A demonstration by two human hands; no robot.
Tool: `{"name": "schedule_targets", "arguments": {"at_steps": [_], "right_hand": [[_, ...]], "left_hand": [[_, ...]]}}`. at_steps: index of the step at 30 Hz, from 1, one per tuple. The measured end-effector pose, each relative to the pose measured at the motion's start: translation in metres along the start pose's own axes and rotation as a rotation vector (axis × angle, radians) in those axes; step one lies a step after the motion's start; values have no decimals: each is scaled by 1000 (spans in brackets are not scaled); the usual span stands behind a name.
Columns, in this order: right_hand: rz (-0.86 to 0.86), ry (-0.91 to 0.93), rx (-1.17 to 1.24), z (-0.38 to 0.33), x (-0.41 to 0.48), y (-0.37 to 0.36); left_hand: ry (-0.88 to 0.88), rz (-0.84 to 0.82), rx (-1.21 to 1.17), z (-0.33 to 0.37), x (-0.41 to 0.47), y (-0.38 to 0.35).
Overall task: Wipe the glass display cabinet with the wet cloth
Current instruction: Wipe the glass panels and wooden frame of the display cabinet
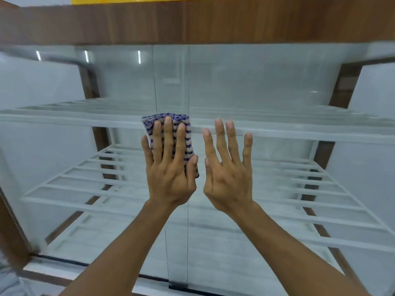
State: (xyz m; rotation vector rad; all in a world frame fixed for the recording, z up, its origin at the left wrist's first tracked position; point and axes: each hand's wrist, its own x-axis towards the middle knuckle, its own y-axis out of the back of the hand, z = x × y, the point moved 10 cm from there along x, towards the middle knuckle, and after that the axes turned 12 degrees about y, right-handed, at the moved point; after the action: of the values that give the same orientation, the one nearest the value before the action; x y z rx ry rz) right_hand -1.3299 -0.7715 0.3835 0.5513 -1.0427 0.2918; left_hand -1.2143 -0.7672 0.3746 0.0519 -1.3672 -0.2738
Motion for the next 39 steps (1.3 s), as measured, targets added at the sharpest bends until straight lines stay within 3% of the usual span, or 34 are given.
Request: {"name": "schedule_targets", "arguments": {"at_steps": [6,10,13,18,20,22,24,28,30,35,39], "right_hand": [[24,76,-30,20,-13,11],[109,-18,-137,67,-38,36],[126,-75,-202,109,-69,60],[122,-125,-248,177,-112,95],[136,-136,-238,198,-124,107],[138,-143,-235,215,-141,116],[143,-185,-236,234,-160,123],[127,-166,-190,245,-172,130],[107,-162,-218,256,-178,138],[1,-332,-664,320,-231,188],[69,-273,-419,330,-246,196]], "left_hand": [[9,26,-14,24,-16,-7],[-206,14,-13,101,-17,-20],[-337,50,-8,121,-30,-23],[-82,92,-39,162,15,-27],[-173,41,-22,221,3,-40],[-382,-6,14,275,-40,-63],[-492,-5,61,293,-72,-78],[-300,49,-19,314,-36,-74],[-300,26,-9,352,-31,-79],[-412,8,-5,415,-53,-95],[-442,-16,-12,446,-63,-101]]}}
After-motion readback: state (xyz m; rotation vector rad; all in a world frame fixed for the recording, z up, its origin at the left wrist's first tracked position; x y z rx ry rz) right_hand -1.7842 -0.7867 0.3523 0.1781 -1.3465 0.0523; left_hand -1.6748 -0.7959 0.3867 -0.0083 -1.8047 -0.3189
